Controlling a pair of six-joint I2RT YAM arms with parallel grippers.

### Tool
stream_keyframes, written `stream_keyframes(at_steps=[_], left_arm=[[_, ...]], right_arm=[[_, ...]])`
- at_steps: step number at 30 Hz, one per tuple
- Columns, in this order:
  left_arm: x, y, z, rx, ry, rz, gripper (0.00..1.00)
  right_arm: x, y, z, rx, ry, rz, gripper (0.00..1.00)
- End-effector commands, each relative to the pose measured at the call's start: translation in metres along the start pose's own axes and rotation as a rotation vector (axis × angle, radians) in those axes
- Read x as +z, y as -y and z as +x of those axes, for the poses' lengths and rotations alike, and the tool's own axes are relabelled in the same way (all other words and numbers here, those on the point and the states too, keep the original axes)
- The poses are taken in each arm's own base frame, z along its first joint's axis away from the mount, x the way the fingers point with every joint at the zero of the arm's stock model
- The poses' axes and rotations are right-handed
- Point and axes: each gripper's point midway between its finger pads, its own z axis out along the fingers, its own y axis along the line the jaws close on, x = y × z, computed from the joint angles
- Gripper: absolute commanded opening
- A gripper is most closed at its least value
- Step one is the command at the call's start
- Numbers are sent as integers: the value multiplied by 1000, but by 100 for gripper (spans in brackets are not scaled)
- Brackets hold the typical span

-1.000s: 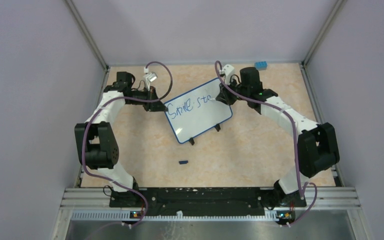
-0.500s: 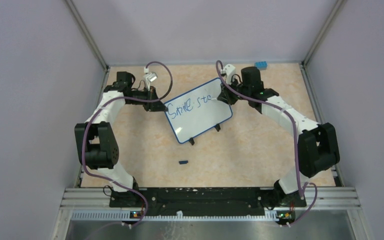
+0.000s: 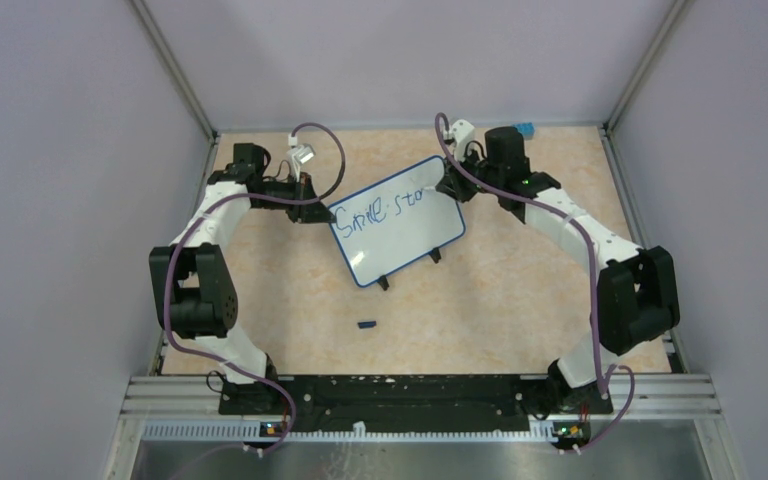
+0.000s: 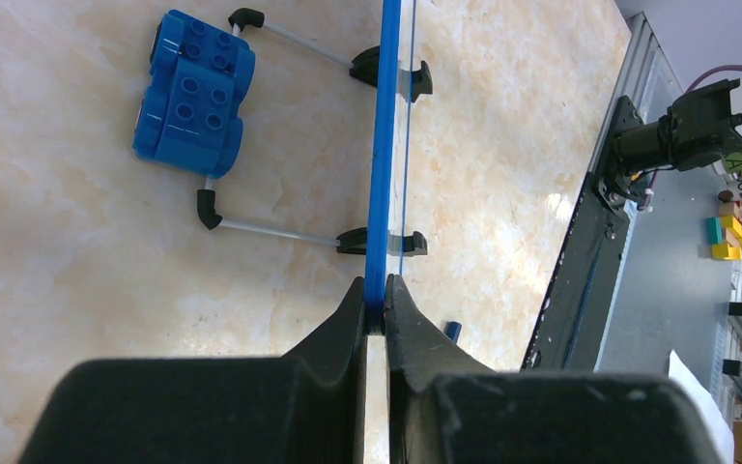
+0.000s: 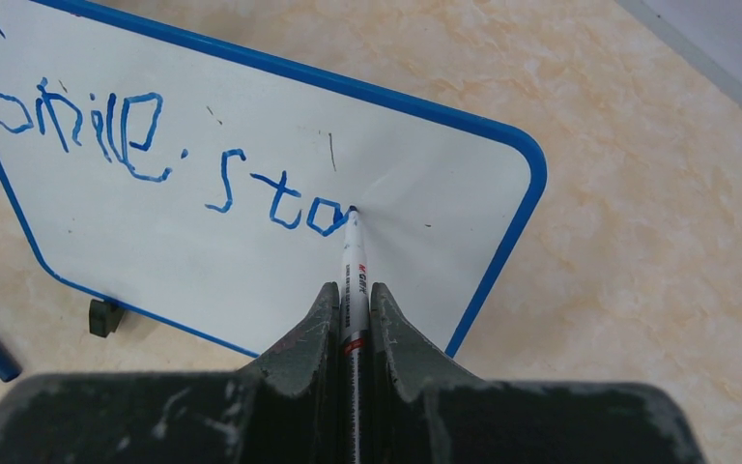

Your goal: Write a sentence on the whiteboard

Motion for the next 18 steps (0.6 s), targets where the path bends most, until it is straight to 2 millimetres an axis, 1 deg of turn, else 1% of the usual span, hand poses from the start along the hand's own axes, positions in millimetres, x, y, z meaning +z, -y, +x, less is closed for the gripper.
stream_keyframes(at_steps=[1,12,18], left_arm=[[2,-3,-5,90,-10,-23,0],[2,-4,-5,92,-12,-28,0],[2,-4,-6,89,-11,-27,0]], right_arm=[[-3,12,-21,-28,55,34,0],[1,3,11,-9,-9,-2,0],[-3,3,18,-22,-25,10,0]])
